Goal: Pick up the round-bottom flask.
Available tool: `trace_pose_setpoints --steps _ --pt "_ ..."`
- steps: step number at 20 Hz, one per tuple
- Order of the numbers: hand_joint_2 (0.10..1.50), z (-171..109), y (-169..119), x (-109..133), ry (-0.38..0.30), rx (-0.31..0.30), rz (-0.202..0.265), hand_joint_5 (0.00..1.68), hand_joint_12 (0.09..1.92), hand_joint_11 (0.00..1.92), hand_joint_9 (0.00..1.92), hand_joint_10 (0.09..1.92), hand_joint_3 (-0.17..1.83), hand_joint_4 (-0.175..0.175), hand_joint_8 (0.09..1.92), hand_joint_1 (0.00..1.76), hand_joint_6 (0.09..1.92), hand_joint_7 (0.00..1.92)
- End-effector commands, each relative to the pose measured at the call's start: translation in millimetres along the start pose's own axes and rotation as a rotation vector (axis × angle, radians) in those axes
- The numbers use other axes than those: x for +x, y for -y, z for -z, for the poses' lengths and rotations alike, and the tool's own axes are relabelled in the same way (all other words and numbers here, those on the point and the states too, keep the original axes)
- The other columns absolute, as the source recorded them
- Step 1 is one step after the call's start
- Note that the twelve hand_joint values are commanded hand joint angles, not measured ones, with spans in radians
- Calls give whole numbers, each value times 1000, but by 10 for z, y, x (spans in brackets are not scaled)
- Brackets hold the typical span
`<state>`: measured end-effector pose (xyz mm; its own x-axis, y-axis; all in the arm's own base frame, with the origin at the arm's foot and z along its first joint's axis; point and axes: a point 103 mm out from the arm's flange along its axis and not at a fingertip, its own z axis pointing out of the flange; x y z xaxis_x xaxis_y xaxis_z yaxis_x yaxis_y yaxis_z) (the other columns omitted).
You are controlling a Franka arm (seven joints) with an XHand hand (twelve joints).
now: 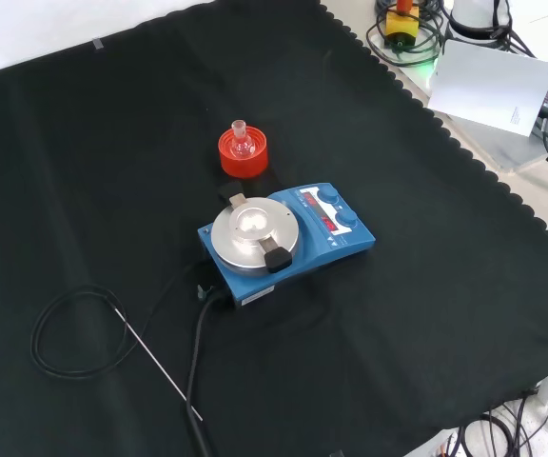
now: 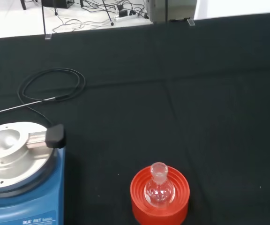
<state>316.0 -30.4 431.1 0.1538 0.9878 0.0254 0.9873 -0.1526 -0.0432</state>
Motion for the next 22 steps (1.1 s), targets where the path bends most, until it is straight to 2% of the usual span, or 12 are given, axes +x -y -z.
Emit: trace_pose_setpoints --steps 1,3,6,10,16,22 --pt "1058 -607 -234 -341 -74 18 -20 606 1375 227 421 680 200 -13 633 587 336 260" --pt "1004 -831 -365 -389 -128 10 -24 621 1370 242 449 664 231 -15 630 650 334 277" --pt "935 -1176 -554 -441 -174 -3 -25 630 1364 250 465 647 346 -15 624 673 323 286" --pt "752 -1664 -811 -525 -237 40 -55 630 1364 258 524 641 494 -21 643 778 320 339" --pt "672 -2336 -1030 -491 -266 102 -57 592 1364 253 533 642 511 -21 649 829 304 344" --pt "644 -2741 -1102 -394 -282 145 -45 574 1371 238 532 645 526 -20 654 837 295 332"
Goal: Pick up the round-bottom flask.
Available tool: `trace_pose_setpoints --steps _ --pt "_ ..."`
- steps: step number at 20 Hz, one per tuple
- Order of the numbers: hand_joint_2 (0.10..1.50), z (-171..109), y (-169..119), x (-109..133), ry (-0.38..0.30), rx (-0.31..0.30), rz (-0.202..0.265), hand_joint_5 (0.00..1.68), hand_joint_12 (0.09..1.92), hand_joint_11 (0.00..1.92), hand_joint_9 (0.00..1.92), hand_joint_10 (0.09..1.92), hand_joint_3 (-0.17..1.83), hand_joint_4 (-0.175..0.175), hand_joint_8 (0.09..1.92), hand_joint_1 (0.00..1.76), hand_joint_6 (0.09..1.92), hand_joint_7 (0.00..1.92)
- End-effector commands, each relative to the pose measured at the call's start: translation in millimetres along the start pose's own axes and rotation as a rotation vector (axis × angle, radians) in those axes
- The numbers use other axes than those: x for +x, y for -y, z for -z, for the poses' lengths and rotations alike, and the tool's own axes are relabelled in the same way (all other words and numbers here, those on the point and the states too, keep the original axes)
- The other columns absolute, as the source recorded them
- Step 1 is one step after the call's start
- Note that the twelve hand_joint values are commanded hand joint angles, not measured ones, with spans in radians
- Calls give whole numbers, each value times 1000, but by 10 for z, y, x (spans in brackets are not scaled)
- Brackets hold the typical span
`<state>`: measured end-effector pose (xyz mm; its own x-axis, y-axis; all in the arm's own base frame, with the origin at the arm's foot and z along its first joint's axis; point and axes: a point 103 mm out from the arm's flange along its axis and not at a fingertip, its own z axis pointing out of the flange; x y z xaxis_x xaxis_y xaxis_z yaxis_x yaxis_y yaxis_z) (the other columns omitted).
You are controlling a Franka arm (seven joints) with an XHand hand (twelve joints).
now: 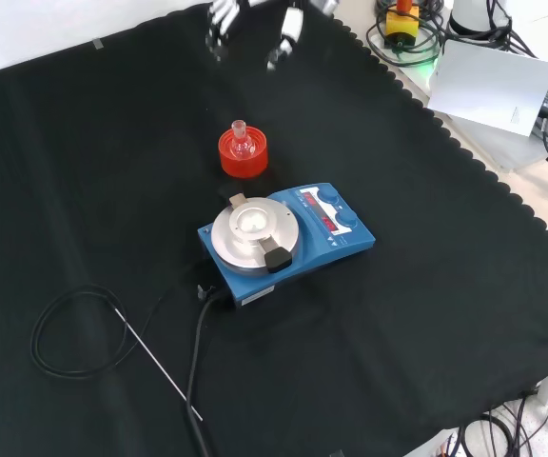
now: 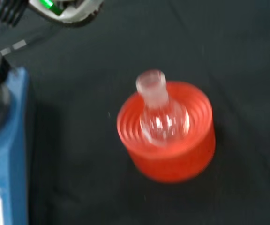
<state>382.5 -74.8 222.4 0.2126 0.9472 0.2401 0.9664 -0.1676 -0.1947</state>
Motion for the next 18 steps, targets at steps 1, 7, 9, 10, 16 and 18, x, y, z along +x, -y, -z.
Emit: trace_pose_setpoints --steps 1,7,9,10,16,18 --pt "637 -673 -403 -135 -57 -4 1 572 1375 234 531 647 533 -20 657 839 294 330" --pt "614 -810 -465 -139 -67 -27 7 561 1379 224 530 651 545 -19 664 854 288 325" --pt "610 -819 -484 -142 -70 -43 9 557 1379 222 530 652 546 -20 665 858 286 325" --pt "608 -827 -496 -143 -72 -46 10 556 1379 220 530 652 547 -20 666 859 285 324" --pt "602 -908 -570 -149 -86 -43 15 556 1381 215 529 654 555 -21 670 863 285 321" --pt "600 -930 -589 -142 -86 -52 20 558 1382 215 529 655 556 -21 671 865 286 320"
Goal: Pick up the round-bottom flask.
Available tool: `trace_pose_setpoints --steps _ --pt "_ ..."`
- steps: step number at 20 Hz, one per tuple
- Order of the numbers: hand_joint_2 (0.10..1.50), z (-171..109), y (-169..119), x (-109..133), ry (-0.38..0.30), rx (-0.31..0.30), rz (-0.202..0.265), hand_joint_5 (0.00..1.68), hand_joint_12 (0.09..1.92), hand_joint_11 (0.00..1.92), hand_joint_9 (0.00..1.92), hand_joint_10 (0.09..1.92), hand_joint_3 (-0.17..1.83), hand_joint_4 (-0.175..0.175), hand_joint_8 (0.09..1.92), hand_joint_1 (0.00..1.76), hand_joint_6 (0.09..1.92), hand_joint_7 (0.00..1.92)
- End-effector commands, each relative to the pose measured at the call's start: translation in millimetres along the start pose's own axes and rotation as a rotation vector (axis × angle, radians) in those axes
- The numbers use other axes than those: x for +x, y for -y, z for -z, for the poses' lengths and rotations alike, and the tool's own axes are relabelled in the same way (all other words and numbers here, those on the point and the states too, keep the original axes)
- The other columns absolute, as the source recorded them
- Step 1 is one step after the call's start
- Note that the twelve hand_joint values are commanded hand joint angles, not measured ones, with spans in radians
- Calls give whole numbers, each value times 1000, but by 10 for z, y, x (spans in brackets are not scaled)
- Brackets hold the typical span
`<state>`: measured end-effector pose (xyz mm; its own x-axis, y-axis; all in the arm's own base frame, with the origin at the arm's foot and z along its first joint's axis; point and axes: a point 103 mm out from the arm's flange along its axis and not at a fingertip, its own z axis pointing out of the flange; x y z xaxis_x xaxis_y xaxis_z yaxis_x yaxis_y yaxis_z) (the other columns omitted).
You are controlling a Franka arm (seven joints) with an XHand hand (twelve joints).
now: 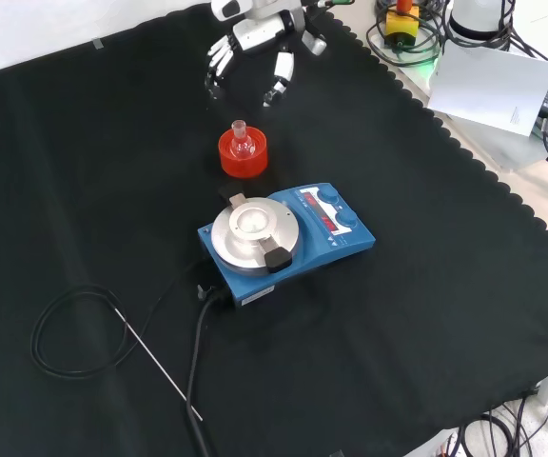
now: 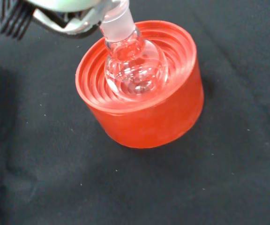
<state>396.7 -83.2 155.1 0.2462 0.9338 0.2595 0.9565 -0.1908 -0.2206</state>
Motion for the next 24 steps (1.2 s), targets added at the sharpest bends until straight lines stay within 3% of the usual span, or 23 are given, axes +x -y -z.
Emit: trace_pose_setpoints --steps 1,17,24 --pt "599 -338 -323 74 -60 -74 57 557 1382 214 529 655 557 -22 672 867 286 320" --pt "589 -416 -462 53 -57 -83 75 647 1383 210 535 660 569 -34 684 897 345 329" --pt "584 -433 -475 42 -48 -72 83 757 1381 215 540 657 590 -39 694 913 547 337"
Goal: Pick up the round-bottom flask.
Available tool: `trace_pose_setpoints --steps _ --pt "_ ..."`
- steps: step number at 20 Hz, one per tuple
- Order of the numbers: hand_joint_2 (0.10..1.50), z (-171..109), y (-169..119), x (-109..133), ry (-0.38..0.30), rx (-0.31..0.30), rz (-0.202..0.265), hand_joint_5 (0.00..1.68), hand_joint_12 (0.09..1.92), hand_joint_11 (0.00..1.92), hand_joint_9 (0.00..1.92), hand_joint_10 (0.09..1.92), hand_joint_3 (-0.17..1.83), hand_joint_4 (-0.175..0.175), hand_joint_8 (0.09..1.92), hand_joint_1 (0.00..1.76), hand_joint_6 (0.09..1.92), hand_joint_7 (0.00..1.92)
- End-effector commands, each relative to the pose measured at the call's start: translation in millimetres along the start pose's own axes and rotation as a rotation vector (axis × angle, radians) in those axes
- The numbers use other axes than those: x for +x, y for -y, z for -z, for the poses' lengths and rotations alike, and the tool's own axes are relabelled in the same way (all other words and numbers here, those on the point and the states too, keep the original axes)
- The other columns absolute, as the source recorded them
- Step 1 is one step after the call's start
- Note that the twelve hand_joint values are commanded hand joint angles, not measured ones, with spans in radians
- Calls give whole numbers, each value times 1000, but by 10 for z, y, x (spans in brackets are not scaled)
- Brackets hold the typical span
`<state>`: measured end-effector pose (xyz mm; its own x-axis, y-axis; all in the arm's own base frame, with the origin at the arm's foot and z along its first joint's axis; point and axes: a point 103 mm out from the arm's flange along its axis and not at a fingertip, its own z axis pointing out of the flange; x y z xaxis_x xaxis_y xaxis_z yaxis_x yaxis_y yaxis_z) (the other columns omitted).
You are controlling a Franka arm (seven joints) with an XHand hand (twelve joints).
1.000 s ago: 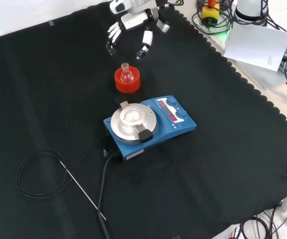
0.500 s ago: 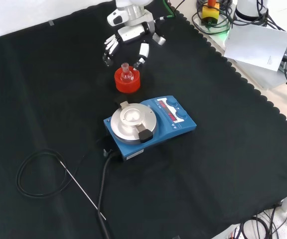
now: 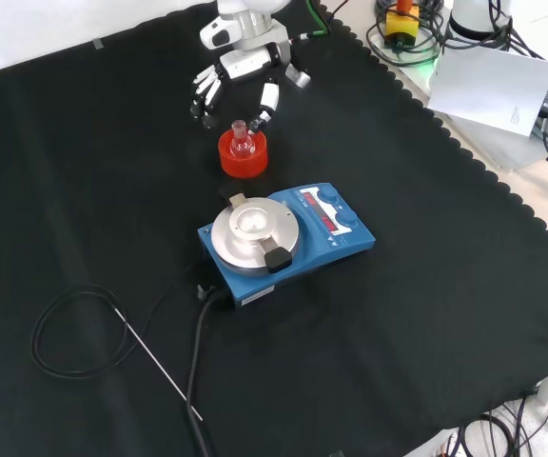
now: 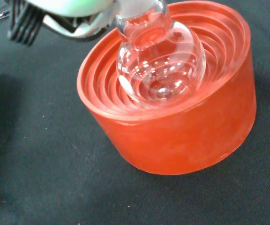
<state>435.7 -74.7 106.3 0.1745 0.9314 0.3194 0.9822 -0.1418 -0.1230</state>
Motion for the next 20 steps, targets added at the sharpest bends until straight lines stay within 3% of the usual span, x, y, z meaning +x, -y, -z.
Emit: trace_pose_setpoints --steps 1,20 --pt "584 -20 -11 -4 1 10 5 768 1381 215 540 658 591 -40 695 914 562 338" --pt "579 -73 -34 -57 14 25 -4 835 1382 215 547 662 605 -49 700 925 682 344"
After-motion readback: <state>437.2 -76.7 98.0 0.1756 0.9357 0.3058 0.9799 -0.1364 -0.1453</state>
